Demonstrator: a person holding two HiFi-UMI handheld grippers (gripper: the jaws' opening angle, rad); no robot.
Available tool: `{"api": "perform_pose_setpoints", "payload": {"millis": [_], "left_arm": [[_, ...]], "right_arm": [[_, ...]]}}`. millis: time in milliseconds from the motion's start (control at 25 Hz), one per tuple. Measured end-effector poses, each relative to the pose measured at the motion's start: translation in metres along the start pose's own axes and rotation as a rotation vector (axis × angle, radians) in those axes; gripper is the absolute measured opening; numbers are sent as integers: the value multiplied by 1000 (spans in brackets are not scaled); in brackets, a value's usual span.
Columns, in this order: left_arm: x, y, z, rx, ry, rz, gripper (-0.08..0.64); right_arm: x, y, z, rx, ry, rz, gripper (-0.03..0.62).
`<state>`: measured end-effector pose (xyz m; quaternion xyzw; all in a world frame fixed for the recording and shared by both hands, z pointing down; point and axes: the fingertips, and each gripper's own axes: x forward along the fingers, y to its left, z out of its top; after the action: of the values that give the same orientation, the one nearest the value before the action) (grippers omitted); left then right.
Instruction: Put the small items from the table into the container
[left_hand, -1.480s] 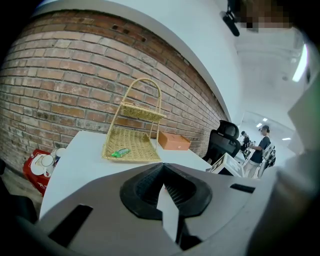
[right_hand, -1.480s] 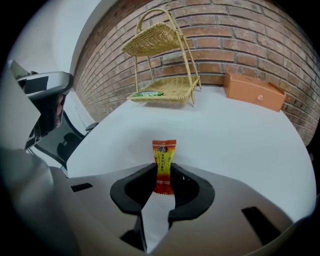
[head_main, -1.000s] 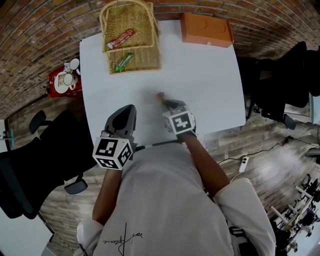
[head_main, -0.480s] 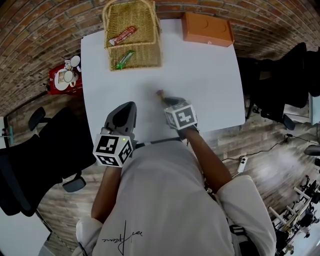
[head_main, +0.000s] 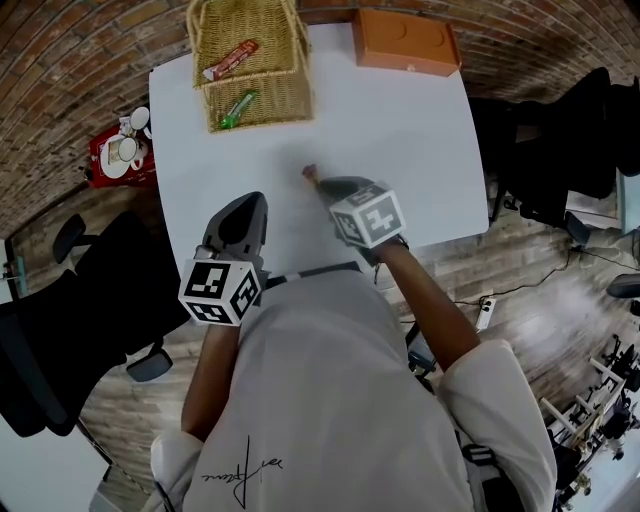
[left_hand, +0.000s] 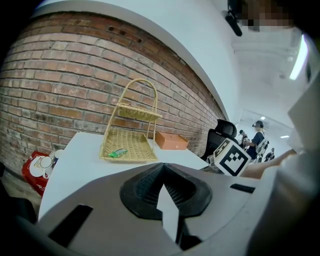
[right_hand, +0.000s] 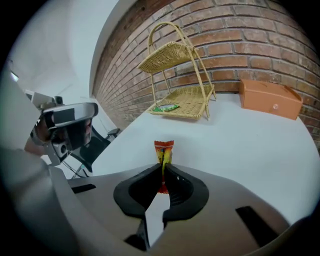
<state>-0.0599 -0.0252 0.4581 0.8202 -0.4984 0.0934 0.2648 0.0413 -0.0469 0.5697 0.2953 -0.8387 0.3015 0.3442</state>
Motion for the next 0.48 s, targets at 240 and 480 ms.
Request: {"api": "perform_pose_setpoints", "payload": {"millis": [240, 480], "left_arm": [[2, -2, 2, 1, -1, -4, 9], [2, -1, 4, 2, -7, -7, 9]], "right_arm": [[-15, 12, 10, -34, -28, 50, 35], [-30, 23, 23, -33, -62, 91, 35]]}}
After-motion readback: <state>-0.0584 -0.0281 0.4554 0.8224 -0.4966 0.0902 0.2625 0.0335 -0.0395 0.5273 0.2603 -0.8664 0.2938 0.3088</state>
